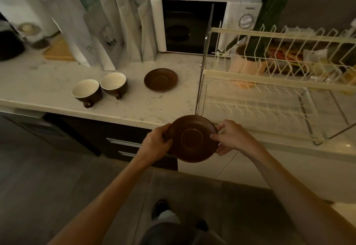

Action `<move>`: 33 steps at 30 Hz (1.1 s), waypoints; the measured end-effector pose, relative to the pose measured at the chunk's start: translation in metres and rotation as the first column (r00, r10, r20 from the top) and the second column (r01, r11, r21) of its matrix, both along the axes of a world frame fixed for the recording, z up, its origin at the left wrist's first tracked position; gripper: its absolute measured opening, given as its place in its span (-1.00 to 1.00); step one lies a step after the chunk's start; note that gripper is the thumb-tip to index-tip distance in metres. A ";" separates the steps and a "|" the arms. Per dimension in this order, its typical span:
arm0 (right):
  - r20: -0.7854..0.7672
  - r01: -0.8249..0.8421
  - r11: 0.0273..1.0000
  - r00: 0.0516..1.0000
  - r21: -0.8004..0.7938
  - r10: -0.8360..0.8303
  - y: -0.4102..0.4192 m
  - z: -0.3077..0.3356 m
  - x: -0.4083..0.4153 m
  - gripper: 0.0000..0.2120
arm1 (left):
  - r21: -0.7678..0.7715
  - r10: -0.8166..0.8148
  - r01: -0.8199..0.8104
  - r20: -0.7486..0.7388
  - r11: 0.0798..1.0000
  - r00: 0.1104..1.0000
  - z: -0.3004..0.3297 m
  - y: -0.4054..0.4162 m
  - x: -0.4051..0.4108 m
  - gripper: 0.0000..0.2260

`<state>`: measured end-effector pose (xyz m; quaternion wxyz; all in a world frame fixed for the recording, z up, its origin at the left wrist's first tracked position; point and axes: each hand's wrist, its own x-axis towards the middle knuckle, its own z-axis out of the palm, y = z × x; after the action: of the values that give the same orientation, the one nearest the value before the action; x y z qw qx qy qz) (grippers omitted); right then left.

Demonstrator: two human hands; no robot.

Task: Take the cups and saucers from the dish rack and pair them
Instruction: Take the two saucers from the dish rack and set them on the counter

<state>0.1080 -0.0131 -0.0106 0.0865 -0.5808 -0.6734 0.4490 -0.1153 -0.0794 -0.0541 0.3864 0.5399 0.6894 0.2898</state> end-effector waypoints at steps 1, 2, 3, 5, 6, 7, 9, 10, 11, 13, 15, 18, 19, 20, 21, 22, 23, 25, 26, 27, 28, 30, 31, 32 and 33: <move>-0.007 -0.010 1.000 1.000 -0.004 0.010 0.000 -0.003 -0.007 -0.79 | -0.002 0.005 -0.005 -0.002 1.000 1.000 -0.001 0.001 -0.008 -0.65; -0.015 -0.016 1.000 1.000 -0.011 0.015 0.001 -0.006 -0.014 -0.81 | -0.001 0.009 -0.009 -0.003 1.000 1.000 -0.002 0.002 -0.017 -0.64; -0.020 -0.019 1.000 1.000 -0.021 0.018 0.003 -0.009 -0.022 -0.83 | 0.004 0.014 -0.014 -0.005 1.000 1.000 -0.003 0.003 -0.025 -0.63; -0.022 -0.004 0.999 1.000 -0.036 0.003 0.006 -0.015 -0.042 -0.87 | 0.012 0.032 -0.032 -0.016 0.999 0.999 -0.006 0.007 -0.042 -0.60; -0.022 0.012 0.999 1.000 -0.037 -0.013 0.008 -0.018 -0.053 -0.87 | 0.015 0.044 -0.044 -0.018 0.999 0.999 -0.008 0.009 -0.052 -0.59; -0.022 0.028 0.999 0.999 -0.038 -0.029 0.010 -0.020 -0.062 -0.86 | 0.015 0.057 -0.057 -0.017 0.998 0.998 -0.010 0.011 -0.060 -0.58; -0.028 0.048 0.998 0.998 -0.038 -0.049 0.013 -0.025 -0.084 -0.87 | 0.009 0.067 -0.067 -0.017 0.998 0.998 -0.015 0.019 -0.082 -0.55; -0.030 0.051 0.998 0.998 -0.034 -0.052 0.015 -0.026 -0.092 -0.88 | 0.003 0.062 -0.062 -0.015 0.998 0.998 -0.016 0.023 -0.091 -0.55; -0.030 0.058 0.998 0.998 -0.029 -0.059 0.018 -0.028 -0.103 -0.88 | -0.007 0.053 -0.053 -0.015 0.999 0.998 -0.018 0.029 -0.103 -0.54; -0.023 0.090 0.996 0.996 -0.018 -0.091 0.028 -0.033 -0.123 -0.89 | -0.025 0.027 -0.028 -0.025 0.999 0.999 -0.021 0.042 -0.125 -0.52; -0.010 0.133 0.991 0.991 -0.011 -0.133 0.039 -0.039 -0.138 -0.86 | -0.027 0.010 -0.011 -0.039 1.000 0.999 -0.024 0.056 -0.141 -0.51; 0.025 0.187 0.982 0.982 0.002 -0.187 0.053 -0.049 -0.156 -0.83 | -0.026 -0.010 0.008 -0.046 1.000 0.999 -0.029 0.075 -0.157 -0.51; 0.041 0.197 0.980 0.980 0.011 -0.197 0.056 -0.051 -0.161 -0.84 | -0.024 -0.020 0.018 -0.046 1.000 0.999 -0.031 0.080 -0.160 -0.52; 0.051 0.208 0.978 0.977 0.014 -0.209 0.059 -0.052 -0.166 -0.85 | -0.016 -0.028 0.028 -0.051 0.999 0.998 -0.034 0.084 -0.163 -0.52; 0.056 0.223 0.975 0.973 0.013 -0.223 0.062 -0.054 -0.170 -0.85 | -0.009 -0.031 0.031 -0.062 0.999 0.998 -0.036 0.088 -0.166 -0.53; 0.057 0.239 0.971 0.969 0.010 -0.239 0.065 -0.055 -0.173 -0.84 | -0.005 -0.030 0.029 -0.071 1.000 0.997 -0.039 0.091 -0.168 -0.54; 0.061 0.251 0.968 0.966 0.009 -0.251 0.068 -0.057 -0.176 -0.83 | -0.005 -0.029 0.029 -0.075 1.000 0.997 -0.041 0.094 -0.170 -0.54; 0.080 0.266 0.964 0.961 0.011 -0.266 0.073 -0.061 -0.178 -0.83 | -0.007 -0.037 0.037 -0.072 0.999 0.997 -0.046 0.098 -0.172 -0.54; 0.087 0.274 0.962 0.958 0.010 -0.274 0.075 -0.062 -0.179 -0.83 | -0.007 -0.040 0.040 -0.074 0.999 0.996 -0.047 0.100 -0.173 -0.54; 0.090 0.281 0.960 0.956 0.008 -0.281 0.077 -0.063 -0.181 -0.83 | -0.009 -0.042 0.041 -0.077 0.999 0.996 -0.047 0.102 -0.174 -0.53; 0.090 0.287 0.958 0.954 0.003 -0.286 0.080 -0.065 -0.181 -0.83 | -0.008 -0.041 0.041 -0.076 0.999 0.996 -0.048 0.103 -0.174 -0.53; 0.085 0.299 0.954 0.951 -0.008 -0.298 0.084 -0.067 -0.183 -0.82 | -0.013 -0.035 0.034 -0.069 0.999 0.997 -0.048 0.106 -0.175 -0.53; 0.085 0.302 0.953 0.950 -0.012 -0.300 0.086 -0.068 -0.183 -0.82 | -0.016 -0.035 0.034 -0.067 0.999 0.997 -0.049 0.106 -0.176 -0.53; 0.085 0.303 0.953 0.950 -0.015 -0.300 0.087 -0.069 -0.183 -0.82 | -0.017 -0.038 0.037 -0.065 0.999 0.997 -0.049 0.107 -0.176 -0.54; 0.086 0.302 0.953 0.950 -0.016 -0.299 0.088 -0.070 -0.184 -0.81 | -0.019 -0.041 0.040 -0.067 0.999 0.997 -0.050 0.107 -0.177 -0.54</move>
<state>-0.0756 0.0753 -0.0808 0.1173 -0.6958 -0.5736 0.4161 -0.2920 0.0279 -0.1041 0.3735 0.5599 0.6933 0.2574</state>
